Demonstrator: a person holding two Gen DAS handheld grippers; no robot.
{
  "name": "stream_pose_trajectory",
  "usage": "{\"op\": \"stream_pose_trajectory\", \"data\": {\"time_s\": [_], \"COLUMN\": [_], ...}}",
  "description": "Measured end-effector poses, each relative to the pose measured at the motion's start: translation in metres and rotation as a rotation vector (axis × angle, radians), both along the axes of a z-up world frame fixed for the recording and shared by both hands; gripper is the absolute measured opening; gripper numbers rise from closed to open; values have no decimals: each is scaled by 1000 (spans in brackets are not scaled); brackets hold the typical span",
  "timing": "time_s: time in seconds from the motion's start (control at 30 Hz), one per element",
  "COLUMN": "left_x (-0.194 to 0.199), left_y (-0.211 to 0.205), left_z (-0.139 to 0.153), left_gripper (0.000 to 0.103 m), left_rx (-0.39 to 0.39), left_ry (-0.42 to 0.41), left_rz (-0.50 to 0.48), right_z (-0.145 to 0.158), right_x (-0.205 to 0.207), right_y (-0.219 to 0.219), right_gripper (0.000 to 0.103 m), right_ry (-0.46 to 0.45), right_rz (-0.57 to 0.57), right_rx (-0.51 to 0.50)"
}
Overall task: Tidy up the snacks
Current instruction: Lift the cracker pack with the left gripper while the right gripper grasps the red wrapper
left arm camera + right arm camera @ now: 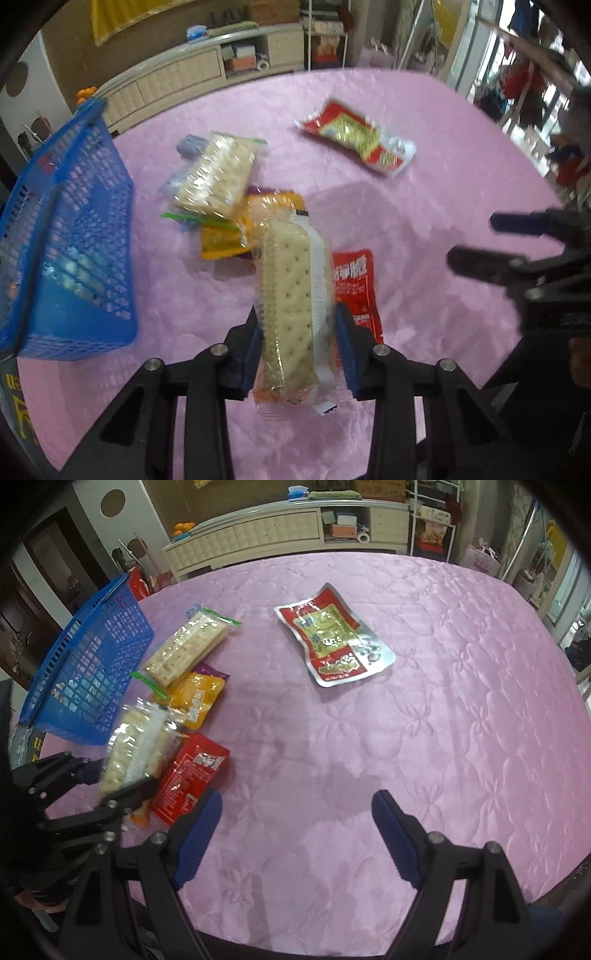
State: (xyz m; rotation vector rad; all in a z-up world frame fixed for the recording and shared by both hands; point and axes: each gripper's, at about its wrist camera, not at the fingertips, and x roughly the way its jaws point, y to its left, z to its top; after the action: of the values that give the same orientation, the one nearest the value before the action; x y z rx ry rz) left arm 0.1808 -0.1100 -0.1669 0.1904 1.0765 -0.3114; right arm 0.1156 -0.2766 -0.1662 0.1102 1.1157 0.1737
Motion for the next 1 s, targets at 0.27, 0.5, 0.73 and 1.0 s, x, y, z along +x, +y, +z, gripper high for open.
{"op": "stream_pose_trajectory", "data": {"time_s": [0.27,0.5,0.73,1.0], "left_x": [-15,-34,-40,-35], "left_y": [43,74,92,98], "left_z": [23,18,6,-1], "left_gripper": [34,34,34,34], "left_rx": [-32,-40,-48,-70], "left_ry": [-59,-57,-34,-26], "left_rz": [66,122,150,146], "right_z": [-3,-19,-37,-54], "right_x": [6,15,33,49], "right_y": [29,68,95,115], "right_gripper": [86,86,86,86], "right_ry": [42,96,139,148], "right_rz": [30,78,81,94], "right_rx": [54,67,59,-32]}}
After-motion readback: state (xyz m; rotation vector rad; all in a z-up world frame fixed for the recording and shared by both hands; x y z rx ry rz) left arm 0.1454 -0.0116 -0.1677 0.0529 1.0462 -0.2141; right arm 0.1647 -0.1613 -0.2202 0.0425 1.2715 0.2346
